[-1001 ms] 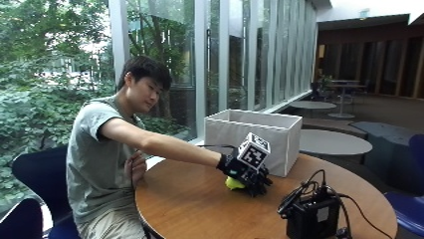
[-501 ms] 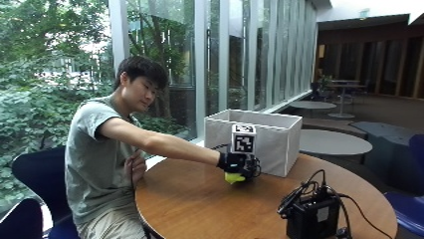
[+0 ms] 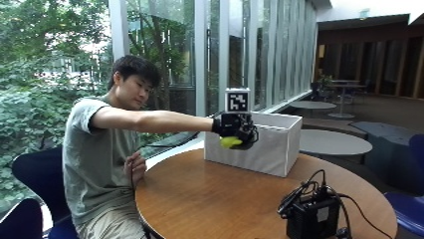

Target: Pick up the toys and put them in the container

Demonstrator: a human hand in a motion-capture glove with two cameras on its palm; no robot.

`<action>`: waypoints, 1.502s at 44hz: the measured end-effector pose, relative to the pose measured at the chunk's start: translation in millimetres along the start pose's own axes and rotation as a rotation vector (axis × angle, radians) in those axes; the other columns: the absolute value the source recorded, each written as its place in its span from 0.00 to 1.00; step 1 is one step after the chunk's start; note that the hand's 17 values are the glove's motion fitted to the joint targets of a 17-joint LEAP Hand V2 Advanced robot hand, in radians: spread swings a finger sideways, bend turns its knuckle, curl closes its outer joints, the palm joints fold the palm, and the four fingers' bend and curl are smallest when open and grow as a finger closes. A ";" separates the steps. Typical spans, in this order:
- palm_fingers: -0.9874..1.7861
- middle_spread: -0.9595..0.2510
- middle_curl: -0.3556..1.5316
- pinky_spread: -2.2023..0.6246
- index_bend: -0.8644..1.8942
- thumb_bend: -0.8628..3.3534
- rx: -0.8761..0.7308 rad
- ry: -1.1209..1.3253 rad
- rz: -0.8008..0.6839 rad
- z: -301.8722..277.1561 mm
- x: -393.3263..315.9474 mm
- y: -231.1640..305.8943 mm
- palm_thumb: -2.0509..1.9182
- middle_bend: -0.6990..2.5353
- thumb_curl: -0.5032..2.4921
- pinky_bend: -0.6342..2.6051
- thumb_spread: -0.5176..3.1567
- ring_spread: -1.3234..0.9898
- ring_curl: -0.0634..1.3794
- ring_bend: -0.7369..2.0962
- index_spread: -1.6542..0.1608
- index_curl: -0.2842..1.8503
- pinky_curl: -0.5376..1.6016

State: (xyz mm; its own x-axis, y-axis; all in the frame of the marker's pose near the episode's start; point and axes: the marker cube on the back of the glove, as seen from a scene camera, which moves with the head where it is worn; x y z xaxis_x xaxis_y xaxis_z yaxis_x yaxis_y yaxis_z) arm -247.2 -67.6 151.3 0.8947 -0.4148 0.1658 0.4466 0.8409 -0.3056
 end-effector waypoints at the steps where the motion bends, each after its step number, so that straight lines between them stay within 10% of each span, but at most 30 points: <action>1: 0.74 0.58 0.56 0.64 0.58 0.25 0.006 0.013 -0.016 -9.5 2.0 1.4 0.67 0.52 0.43 0.53 0.26 0.42 0.39 0.74 0.69 0.31 0.46; 29: 0.73 0.57 0.59 0.64 0.57 0.25 0.231 -0.176 0.021 -235.7 -108.5 -11.6 0.66 0.53 0.49 0.54 0.23 0.42 0.42 0.75 0.66 0.40 0.49; 43: 0.72 0.57 0.59 0.64 0.54 0.24 0.255 0.023 -0.179 -250.3 -193.8 -32.4 0.66 0.53 0.52 0.54 0.23 0.42 0.43 0.75 0.64 0.46 0.49; 49: 0.72 0.57 0.60 0.64 0.53 0.24 0.249 -0.079 -0.018 -253.5 -236.7 -50.4 0.66 0.53 0.53 0.54 0.23 0.42 0.44 0.74 0.64 0.49 0.49; 57: 0.73 0.57 0.60 0.64 0.52 0.24 0.229 -0.045 -0.283 -228.8 -257.0 -53.7 0.66 0.53 0.54 0.54 0.23 0.42 0.44 0.74 0.63 0.53 0.50; 66: 0.58 0.58 0.57 0.63 0.37 0.21 -0.126 0.016 -0.288 -194.8 -253.3 -49.5 0.62 0.48 0.54 0.57 0.26 0.42 0.43 0.73 0.65 0.52 0.50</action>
State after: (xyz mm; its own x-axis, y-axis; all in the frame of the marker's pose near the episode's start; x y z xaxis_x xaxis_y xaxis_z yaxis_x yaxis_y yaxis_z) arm -493.5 -71.8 -58.2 0.7307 -0.6360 0.2484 0.6790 0.6386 -0.3623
